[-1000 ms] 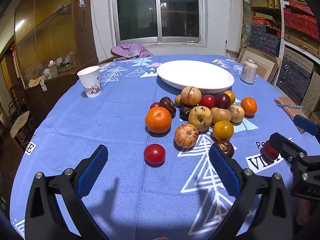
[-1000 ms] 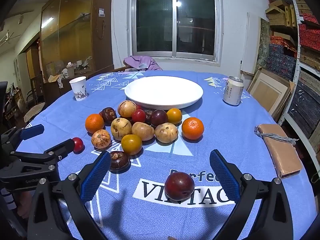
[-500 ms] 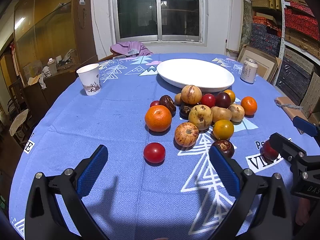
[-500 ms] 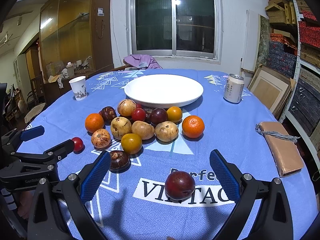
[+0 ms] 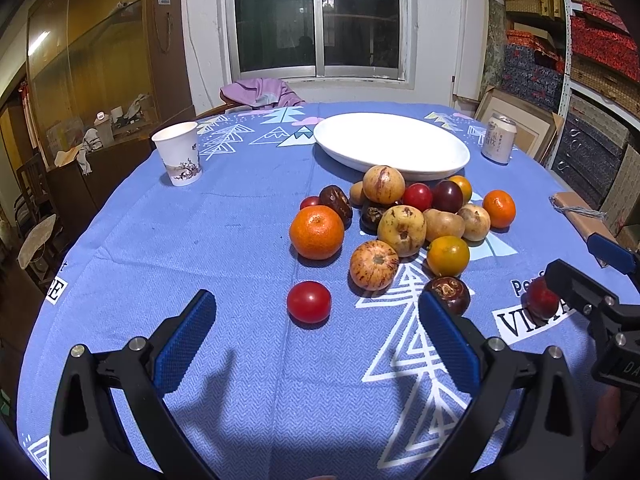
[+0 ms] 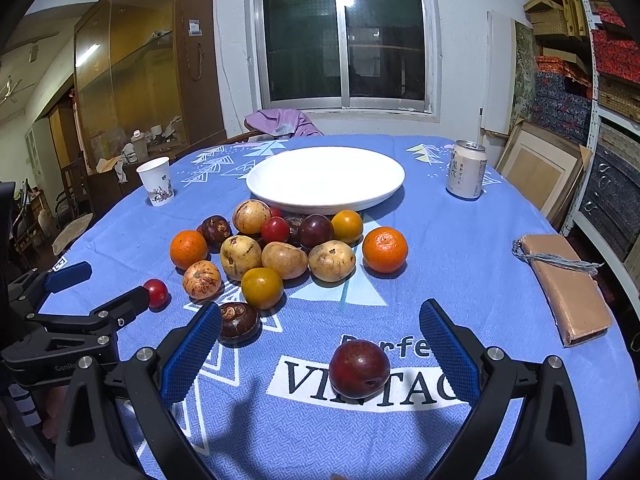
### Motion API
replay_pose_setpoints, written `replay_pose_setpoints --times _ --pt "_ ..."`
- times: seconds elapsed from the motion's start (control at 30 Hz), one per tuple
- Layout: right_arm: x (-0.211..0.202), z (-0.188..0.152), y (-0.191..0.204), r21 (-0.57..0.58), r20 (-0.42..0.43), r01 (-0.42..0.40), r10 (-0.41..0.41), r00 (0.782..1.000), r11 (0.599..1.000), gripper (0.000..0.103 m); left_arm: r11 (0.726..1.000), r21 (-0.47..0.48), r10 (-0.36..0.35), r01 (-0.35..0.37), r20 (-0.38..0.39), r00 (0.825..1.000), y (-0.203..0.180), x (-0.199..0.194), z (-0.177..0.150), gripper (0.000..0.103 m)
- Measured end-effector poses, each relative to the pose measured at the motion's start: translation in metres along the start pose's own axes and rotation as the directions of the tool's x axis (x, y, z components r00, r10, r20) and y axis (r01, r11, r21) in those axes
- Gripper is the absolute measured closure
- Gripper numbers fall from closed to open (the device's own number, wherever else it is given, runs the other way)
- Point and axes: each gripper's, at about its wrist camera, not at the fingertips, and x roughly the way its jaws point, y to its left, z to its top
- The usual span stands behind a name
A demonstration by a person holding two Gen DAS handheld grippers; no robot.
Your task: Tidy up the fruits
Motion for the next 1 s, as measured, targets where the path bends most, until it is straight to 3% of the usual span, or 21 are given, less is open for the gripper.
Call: replay_pose_setpoints --times 0.23,0.63,1.0 --pt "0.001 0.001 -0.002 0.014 -0.004 -0.005 0.005 1.0 1.0 0.003 1.0 -0.014 0.001 -0.001 -0.001 1.0 0.002 0.001 0.0 0.004" --pt "0.001 0.001 -0.012 0.073 -0.01 -0.025 0.025 1.0 0.997 0.003 0.991 -0.131 -0.024 0.02 -0.034 0.999 0.025 0.008 0.003 0.004" --pt "0.0 0.002 -0.021 0.136 -0.003 -0.058 0.059 0.998 0.989 0.003 0.996 -0.083 -0.023 0.019 -0.037 0.999 0.014 0.009 0.002 0.004"
